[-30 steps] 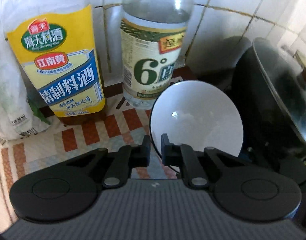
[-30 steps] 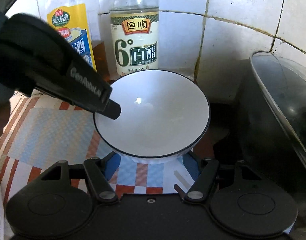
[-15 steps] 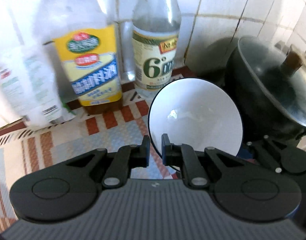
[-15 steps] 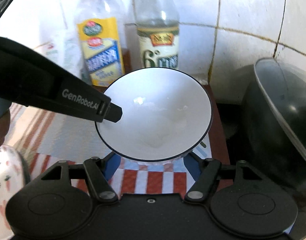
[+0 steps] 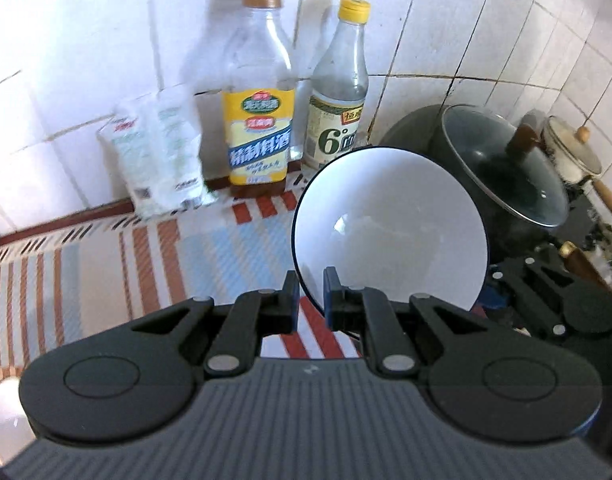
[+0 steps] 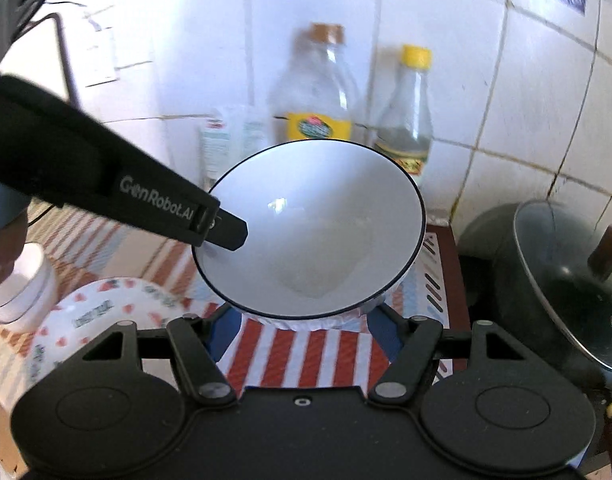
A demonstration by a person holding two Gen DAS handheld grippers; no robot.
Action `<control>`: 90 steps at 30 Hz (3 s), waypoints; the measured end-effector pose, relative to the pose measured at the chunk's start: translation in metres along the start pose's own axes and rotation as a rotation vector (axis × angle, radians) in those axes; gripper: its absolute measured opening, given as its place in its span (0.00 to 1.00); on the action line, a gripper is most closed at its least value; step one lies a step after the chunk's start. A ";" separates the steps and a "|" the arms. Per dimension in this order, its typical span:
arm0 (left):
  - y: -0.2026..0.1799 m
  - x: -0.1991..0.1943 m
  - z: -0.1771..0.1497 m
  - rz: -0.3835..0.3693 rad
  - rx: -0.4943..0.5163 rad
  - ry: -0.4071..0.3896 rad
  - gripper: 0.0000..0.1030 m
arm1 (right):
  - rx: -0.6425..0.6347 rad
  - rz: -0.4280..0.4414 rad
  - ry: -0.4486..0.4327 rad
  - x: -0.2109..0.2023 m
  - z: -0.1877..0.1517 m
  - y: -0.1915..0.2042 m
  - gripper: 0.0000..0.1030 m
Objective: Organize plates and bowls
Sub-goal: 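Carry the white bowl with both grippers and lower it onto the bowl stack, then open both grippers and lift them off the stacked bowls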
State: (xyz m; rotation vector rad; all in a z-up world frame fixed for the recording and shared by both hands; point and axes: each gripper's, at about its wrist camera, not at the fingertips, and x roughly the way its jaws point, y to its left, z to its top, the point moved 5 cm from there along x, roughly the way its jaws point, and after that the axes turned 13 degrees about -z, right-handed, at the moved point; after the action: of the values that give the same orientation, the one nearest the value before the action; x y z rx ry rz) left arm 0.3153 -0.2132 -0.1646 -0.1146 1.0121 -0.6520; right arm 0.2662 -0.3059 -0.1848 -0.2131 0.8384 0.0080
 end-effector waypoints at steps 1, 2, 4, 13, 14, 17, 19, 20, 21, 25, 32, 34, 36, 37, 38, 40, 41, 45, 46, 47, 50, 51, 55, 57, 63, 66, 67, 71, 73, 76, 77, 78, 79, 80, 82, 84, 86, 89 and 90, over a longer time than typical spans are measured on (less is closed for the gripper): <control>0.001 -0.009 -0.004 -0.003 -0.010 -0.005 0.10 | -0.004 0.003 -0.002 -0.005 0.001 0.004 0.73; 0.002 -0.018 -0.008 -0.005 -0.011 -0.011 0.10 | -0.002 0.010 -0.001 -0.013 0.002 0.010 0.73; 0.002 -0.035 -0.016 0.005 -0.011 -0.016 0.10 | 0.002 0.025 0.001 -0.022 0.003 0.017 0.73; 0.020 -0.104 -0.058 0.044 -0.057 -0.027 0.10 | -0.081 0.063 -0.033 -0.076 0.003 0.074 0.73; 0.023 -0.112 -0.062 0.047 -0.064 -0.029 0.10 | -0.092 0.065 -0.037 -0.081 0.004 0.080 0.73; 0.031 -0.136 -0.074 0.058 -0.077 -0.036 0.10 | -0.115 0.079 -0.048 -0.097 0.004 0.100 0.73; 0.037 -0.151 -0.082 0.069 -0.087 -0.042 0.10 | -0.125 0.091 -0.057 -0.107 0.005 0.113 0.73; 0.039 -0.159 -0.087 0.076 -0.087 -0.046 0.10 | -0.129 0.097 -0.063 -0.112 0.005 0.121 0.73; 0.043 -0.167 -0.091 0.082 -0.086 -0.053 0.10 | -0.133 0.100 -0.068 -0.117 0.005 0.127 0.73; 0.061 -0.191 -0.105 0.100 -0.090 -0.062 0.10 | -0.151 0.116 -0.075 -0.134 0.004 0.154 0.73; 0.099 -0.221 -0.130 0.141 -0.123 -0.106 0.10 | -0.200 0.152 -0.108 -0.145 0.002 0.200 0.73; 0.111 -0.226 -0.134 0.153 -0.140 -0.104 0.10 | -0.210 0.168 -0.109 -0.144 0.003 0.212 0.73; 0.125 -0.229 -0.138 0.159 -0.160 -0.100 0.10 | -0.217 0.184 -0.101 -0.141 0.005 0.224 0.73; 0.134 -0.230 -0.140 0.162 -0.172 -0.096 0.10 | -0.221 0.191 -0.097 -0.139 0.006 0.229 0.73; 0.140 -0.230 -0.142 0.165 -0.181 -0.092 0.10 | -0.227 0.199 -0.090 -0.136 0.007 0.235 0.73; 0.153 -0.229 -0.147 0.173 -0.197 -0.080 0.10 | -0.238 0.211 -0.071 -0.130 0.009 0.246 0.73; 0.160 -0.227 -0.148 0.177 -0.208 -0.072 0.10 | -0.242 0.217 -0.061 -0.127 0.009 0.252 0.73; 0.182 -0.216 -0.154 0.184 -0.243 -0.044 0.10 | -0.250 0.244 -0.007 -0.107 0.008 0.270 0.73; 0.187 -0.212 -0.155 0.186 -0.248 -0.037 0.10 | -0.250 0.250 0.005 -0.102 0.007 0.273 0.73; 0.193 -0.208 -0.155 0.186 -0.255 -0.031 0.10 | -0.249 0.254 0.017 -0.096 0.006 0.276 0.73; 0.208 -0.198 -0.155 0.184 -0.273 -0.008 0.10 | -0.245 0.259 0.053 -0.079 0.005 0.284 0.73; 0.212 -0.195 -0.154 0.182 -0.275 -0.002 0.10 | -0.241 0.262 0.063 -0.074 0.004 0.286 0.73; 0.224 -0.184 -0.148 0.192 -0.280 0.026 0.10 | -0.222 0.277 0.110 -0.056 0.006 0.289 0.73; 0.226 -0.179 -0.144 0.202 -0.268 0.037 0.10 | -0.197 0.287 0.142 -0.049 0.007 0.289 0.73; 0.238 -0.167 -0.139 0.203 -0.286 0.069 0.10 | -0.149 0.288 0.199 -0.033 0.005 0.291 0.73; 0.238 -0.161 -0.136 0.214 -0.272 0.079 0.10 | -0.150 0.279 0.218 -0.028 0.005 0.291 0.73; 0.238 -0.159 -0.135 0.223 -0.267 0.082 0.10 | -0.151 0.275 0.225 -0.026 0.006 0.291 0.73; 0.243 -0.152 -0.134 0.259 -0.257 0.092 0.11 | -0.188 0.261 0.233 -0.020 0.006 0.293 0.74; 0.249 -0.150 -0.134 0.256 -0.282 0.098 0.11 | -0.229 0.263 0.235 -0.016 0.007 0.296 0.76; 0.254 -0.148 -0.135 0.237 -0.304 0.098 0.12 | -0.227 0.271 0.245 -0.014 0.008 0.295 0.77; 0.255 -0.147 -0.136 0.234 -0.306 0.101 0.12 | -0.222 0.273 0.244 -0.014 0.007 0.295 0.78; 0.255 -0.145 -0.137 0.234 -0.309 0.109 0.12 | -0.220 0.274 0.247 -0.013 0.006 0.294 0.78; 0.255 -0.143 -0.138 0.238 -0.310 0.114 0.11 | -0.221 0.276 0.251 -0.013 0.004 0.294 0.78; 0.256 -0.143 -0.139 0.240 -0.308 0.110 0.11 | -0.224 0.278 0.248 -0.013 0.003 0.294 0.77; 0.258 -0.143 -0.139 0.233 -0.322 0.103 0.11 | -0.225 0.276 0.225 -0.016 0.003 0.294 0.77; 0.260 -0.144 -0.139 0.223 -0.339 0.097 0.12 | -0.215 0.282 0.221 -0.016 0.005 0.293 0.77; 0.262 -0.144 -0.139 0.217 -0.351 0.098 0.12 | -0.204 0.290 0.217 -0.017 0.005 0.291 0.78; 0.261 -0.146 -0.140 0.202 -0.365 0.100 0.13 | -0.187 0.290 0.219 -0.019 0.004 0.289 0.78; 0.260 -0.148 -0.141 0.197 -0.372 0.096 0.13 | -0.181 0.287 0.219 -0.021 0.004 0.288 0.78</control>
State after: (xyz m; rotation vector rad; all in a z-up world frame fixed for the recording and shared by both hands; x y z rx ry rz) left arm 0.2652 0.1076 -0.2284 -0.3077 1.2130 -0.2871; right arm 0.2283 -0.0221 -0.2198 -0.2653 1.0818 0.3353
